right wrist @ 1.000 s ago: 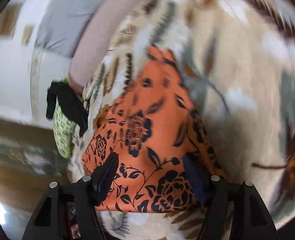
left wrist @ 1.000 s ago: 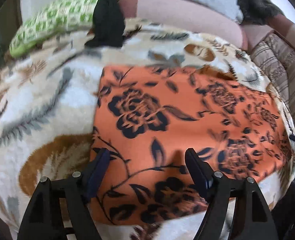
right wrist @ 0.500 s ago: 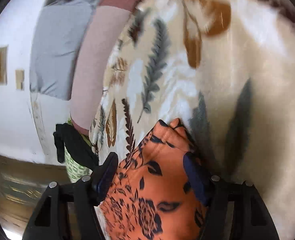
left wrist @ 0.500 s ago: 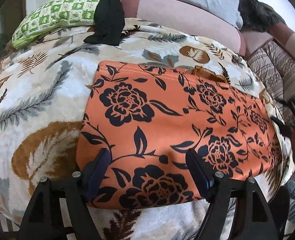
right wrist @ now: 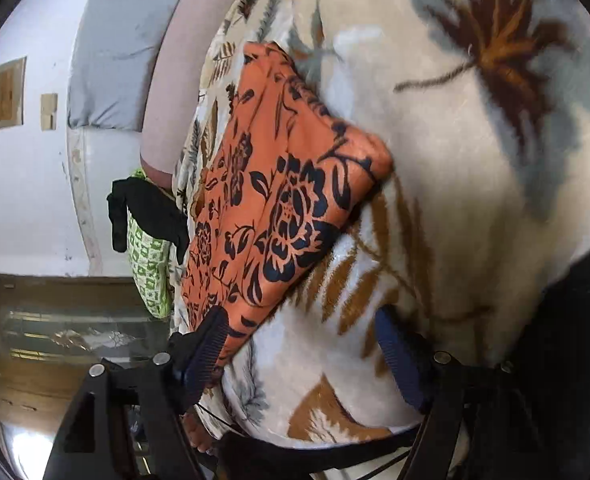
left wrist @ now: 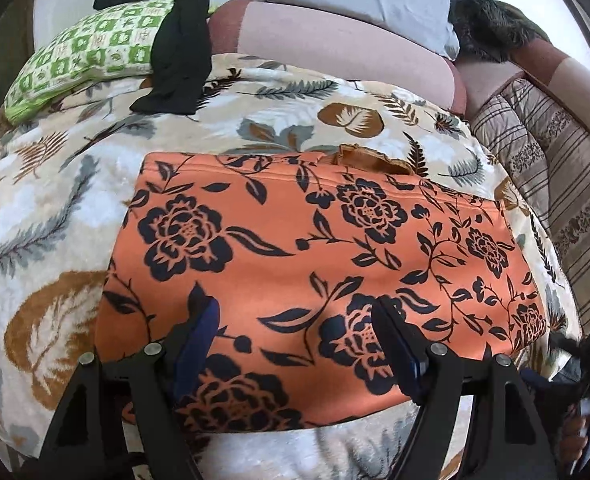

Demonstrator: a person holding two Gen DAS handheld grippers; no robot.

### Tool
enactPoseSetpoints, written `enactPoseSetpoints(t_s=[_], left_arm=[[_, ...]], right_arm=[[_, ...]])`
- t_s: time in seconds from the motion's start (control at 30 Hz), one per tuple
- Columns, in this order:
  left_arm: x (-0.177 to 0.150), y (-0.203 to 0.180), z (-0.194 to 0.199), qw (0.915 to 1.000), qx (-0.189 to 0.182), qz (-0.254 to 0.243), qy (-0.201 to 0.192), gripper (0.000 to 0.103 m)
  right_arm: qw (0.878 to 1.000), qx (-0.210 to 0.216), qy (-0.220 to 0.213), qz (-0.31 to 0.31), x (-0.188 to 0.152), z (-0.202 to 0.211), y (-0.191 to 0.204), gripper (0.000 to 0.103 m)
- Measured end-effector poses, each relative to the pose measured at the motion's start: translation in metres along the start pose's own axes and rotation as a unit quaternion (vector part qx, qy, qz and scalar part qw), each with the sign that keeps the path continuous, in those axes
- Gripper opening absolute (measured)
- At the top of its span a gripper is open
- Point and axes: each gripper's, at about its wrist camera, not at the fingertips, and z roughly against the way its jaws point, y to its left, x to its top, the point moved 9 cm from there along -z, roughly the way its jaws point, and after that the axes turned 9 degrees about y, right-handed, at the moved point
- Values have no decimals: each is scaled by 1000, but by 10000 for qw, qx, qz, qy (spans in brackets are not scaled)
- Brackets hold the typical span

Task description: Fold small clothes

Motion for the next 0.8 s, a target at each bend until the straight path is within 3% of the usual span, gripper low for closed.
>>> enactPoseSetpoints(t_s=[0.1, 0.3, 0.47, 0.5, 0.67, 0.8], left_arm=[[5, -1, -2, 10000, 59, 49, -42, 78], [20, 3, -22, 9994, 276, 229, -36, 78], [20, 5, -59, 9958, 827, 3, 399, 78], [22, 3, -56, 9955, 885, -74, 344, 78], [34, -10, -30, 9980, 598, -41, -208, 80], [25, -23, -50, 9984, 498, -207, 194, 81]], right_arm=[[9983, 211, -430, -331, 28, -1, 2, 80], [9923, 457, -896, -729, 59, 5, 0, 80], [9942, 171, -962, -459, 71, 6, 7, 78], [9949, 88, -941, -351, 72, 5, 11, 78], [9957, -43, -921, -56, 70, 8, 18, 79], [9956, -2, -901, -241, 75, 5, 11, 79]])
